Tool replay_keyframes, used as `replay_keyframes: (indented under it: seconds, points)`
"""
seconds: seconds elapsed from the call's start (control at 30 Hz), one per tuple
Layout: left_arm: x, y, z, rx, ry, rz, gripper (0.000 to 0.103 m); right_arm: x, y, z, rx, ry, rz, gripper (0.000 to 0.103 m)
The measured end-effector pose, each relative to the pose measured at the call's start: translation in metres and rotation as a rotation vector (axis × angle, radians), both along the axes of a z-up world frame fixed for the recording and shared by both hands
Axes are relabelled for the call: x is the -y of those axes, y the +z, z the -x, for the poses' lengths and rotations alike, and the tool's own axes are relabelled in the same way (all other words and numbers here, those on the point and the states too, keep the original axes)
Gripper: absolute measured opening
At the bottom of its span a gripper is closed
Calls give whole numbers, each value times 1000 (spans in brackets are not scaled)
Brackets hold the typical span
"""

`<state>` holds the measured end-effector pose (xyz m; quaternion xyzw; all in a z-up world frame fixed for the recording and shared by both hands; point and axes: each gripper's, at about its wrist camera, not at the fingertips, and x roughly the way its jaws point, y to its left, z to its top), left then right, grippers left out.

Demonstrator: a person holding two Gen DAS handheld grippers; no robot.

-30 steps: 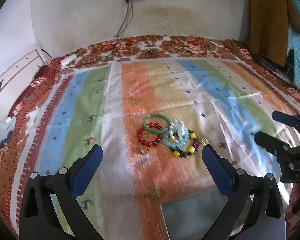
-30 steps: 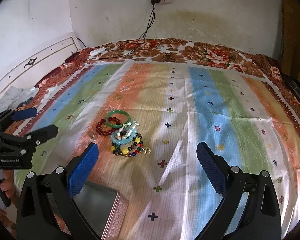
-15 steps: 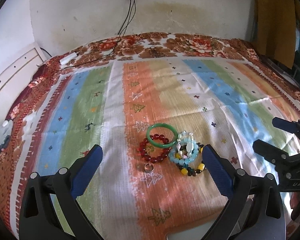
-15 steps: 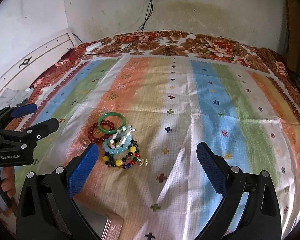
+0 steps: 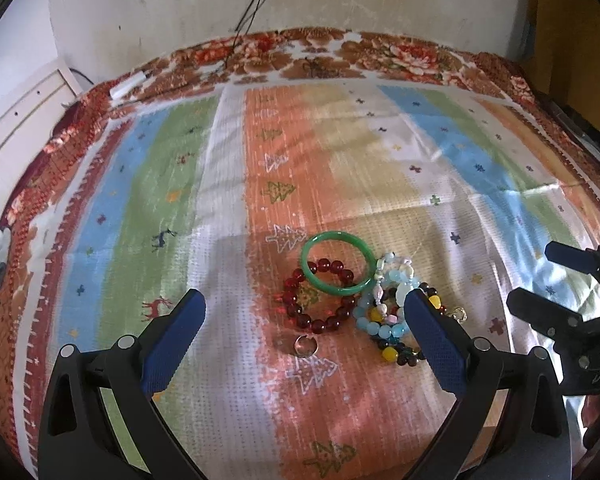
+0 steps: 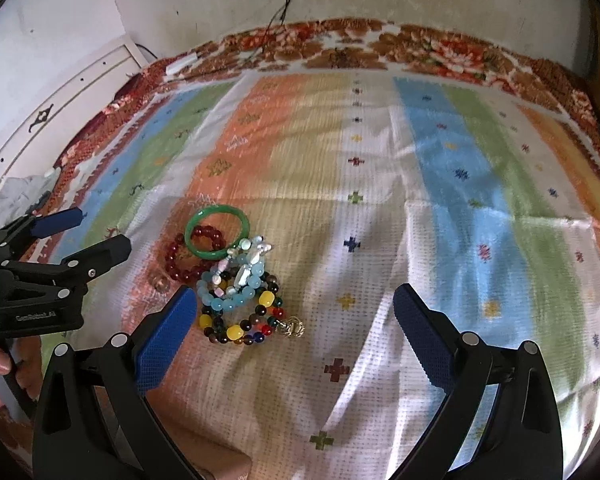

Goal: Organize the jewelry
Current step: 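Lower both tools over the jewelry pile, opening their fingers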

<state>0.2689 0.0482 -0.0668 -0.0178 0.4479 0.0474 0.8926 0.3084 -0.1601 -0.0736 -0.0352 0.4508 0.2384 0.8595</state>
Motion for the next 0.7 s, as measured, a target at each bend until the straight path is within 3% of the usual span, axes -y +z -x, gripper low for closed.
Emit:
replay_keyframes:
  seconds: [0.37,0.6,0.7]
  points:
    - [-6,-20,-21,-80,29,20,97,-9,-27,-20,-132,-8,34,99]
    - [-20,-35,-30,-133,65,99,96,-14,-38,-31,-183,-11,26,99]
    - [-27,-42,-34,-155,83,135,90,-15,-43,-36,-203,-20,18,99]
